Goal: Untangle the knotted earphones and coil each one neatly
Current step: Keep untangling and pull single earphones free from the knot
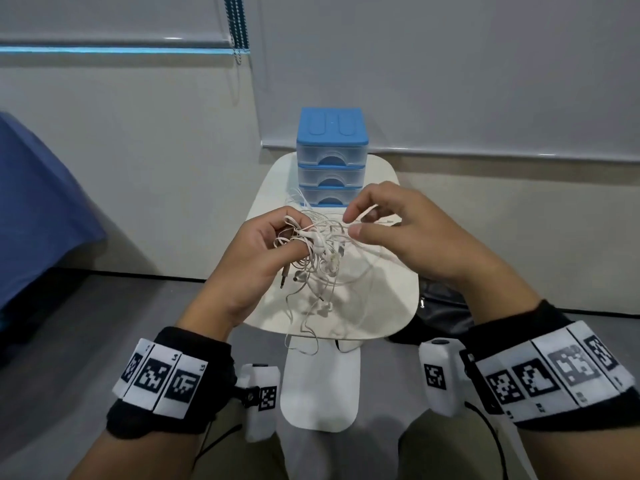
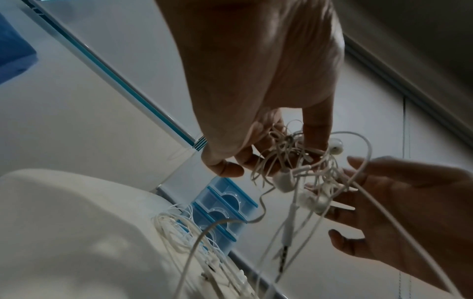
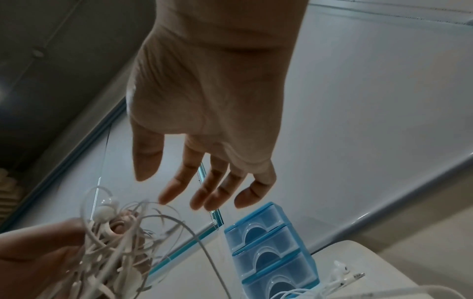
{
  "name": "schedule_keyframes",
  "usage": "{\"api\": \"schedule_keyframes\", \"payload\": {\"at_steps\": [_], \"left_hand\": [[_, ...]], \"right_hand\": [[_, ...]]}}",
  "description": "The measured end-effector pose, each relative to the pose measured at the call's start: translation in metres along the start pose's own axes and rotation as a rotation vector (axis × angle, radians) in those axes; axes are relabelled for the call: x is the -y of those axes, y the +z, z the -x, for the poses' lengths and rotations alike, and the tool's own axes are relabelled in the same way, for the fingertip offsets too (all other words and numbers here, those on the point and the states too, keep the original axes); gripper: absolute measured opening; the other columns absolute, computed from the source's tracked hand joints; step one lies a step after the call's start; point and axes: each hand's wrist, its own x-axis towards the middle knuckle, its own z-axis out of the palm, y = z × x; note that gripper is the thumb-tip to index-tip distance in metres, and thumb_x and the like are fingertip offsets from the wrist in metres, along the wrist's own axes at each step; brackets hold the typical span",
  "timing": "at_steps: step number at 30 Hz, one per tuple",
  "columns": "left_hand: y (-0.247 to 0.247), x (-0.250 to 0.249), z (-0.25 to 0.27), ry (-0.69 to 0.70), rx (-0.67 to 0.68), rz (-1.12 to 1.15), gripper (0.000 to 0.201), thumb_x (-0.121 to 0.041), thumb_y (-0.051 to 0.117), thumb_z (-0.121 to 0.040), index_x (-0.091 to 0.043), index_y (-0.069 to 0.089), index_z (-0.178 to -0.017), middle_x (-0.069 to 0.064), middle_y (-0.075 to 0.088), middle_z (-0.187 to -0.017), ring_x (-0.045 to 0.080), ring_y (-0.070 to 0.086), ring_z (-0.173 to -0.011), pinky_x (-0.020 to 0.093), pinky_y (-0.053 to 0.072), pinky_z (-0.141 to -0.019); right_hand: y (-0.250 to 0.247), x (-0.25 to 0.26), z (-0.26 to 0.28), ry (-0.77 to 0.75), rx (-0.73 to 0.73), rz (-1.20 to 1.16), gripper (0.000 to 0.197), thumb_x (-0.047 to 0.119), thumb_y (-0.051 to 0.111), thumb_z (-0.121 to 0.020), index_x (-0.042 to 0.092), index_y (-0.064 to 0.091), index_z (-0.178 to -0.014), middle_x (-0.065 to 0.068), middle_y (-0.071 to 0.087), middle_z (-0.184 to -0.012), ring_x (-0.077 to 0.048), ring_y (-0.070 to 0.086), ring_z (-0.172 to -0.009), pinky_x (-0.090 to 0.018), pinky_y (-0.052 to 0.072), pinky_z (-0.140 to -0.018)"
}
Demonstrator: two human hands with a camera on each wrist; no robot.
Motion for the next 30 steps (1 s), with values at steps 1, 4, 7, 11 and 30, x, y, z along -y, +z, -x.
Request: {"api": "schedule_keyframes", "payload": {"at_steps": [1, 4, 7, 11, 30], "left_hand": [[0.000, 0.000, -0.001, 0.003, 0.001, 0.007, 0.017, -0.011, 0.072, -0.070, -0.018, 0.070, -0.085, 0.008, 0.066, -0.085, 0.024, 0.055, -0.079, 0.040, 0.042, -0.075], [0.002, 0.001, -0.002, 0.008, 0.005, 0.013, 0.017, -0.018, 0.072, -0.069, -0.020, 0.070, -0.086, 0.011, 0.065, -0.087, 0.028, 0.053, -0.082, 0.046, 0.039, -0.078], [0.002, 0.004, -0.002, 0.003, 0.010, -0.007, 0.016, -0.009, 0.070, -0.073, -0.019, 0.069, -0.085, 0.008, 0.065, -0.086, 0.025, 0.054, -0.081, 0.041, 0.041, -0.077], [0.000, 0.009, -0.001, -0.015, 0.030, -0.080, 0.013, -0.004, 0.065, -0.078, -0.008, 0.066, -0.090, 0.003, 0.065, -0.083, 0.014, 0.058, -0.078, 0.023, 0.047, -0.074], [0.005, 0.000, 0.004, 0.031, 0.140, -0.064, 0.019, 0.001, 0.062, -0.078, -0.016, 0.066, -0.084, 0.009, 0.066, -0.087, 0.015, 0.055, -0.076, 0.022, 0.043, -0.062]], "right_hand": [[0.000, 0.001, 0.001, -0.005, -0.001, -0.038, 0.004, 0.027, 0.076, -0.090, 0.026, 0.072, -0.090, 0.009, 0.063, -0.103, -0.007, 0.061, -0.094, -0.025, 0.044, -0.086], [0.004, 0.002, 0.005, -0.017, 0.096, 0.012, 0.012, 0.035, 0.078, -0.089, 0.025, 0.074, -0.084, 0.003, 0.064, -0.104, -0.010, 0.060, -0.096, -0.029, 0.046, -0.086], [0.009, -0.001, 0.008, -0.015, 0.135, 0.100, 0.010, 0.028, 0.077, -0.090, 0.025, 0.072, -0.082, 0.001, 0.063, -0.105, -0.011, 0.059, -0.098, -0.030, 0.045, -0.084], [-0.007, 0.003, 0.010, -0.015, -0.056, -0.278, 0.016, 0.019, 0.070, -0.084, 0.024, 0.068, -0.069, -0.012, 0.067, -0.104, -0.014, 0.061, -0.090, -0.029, 0.045, -0.084], [-0.002, -0.012, 0.024, 0.229, 0.131, -0.054, 0.026, 0.013, 0.067, -0.096, 0.033, 0.073, -0.111, 0.006, 0.071, -0.103, -0.024, 0.072, -0.077, -0.021, 0.050, -0.060]]}}
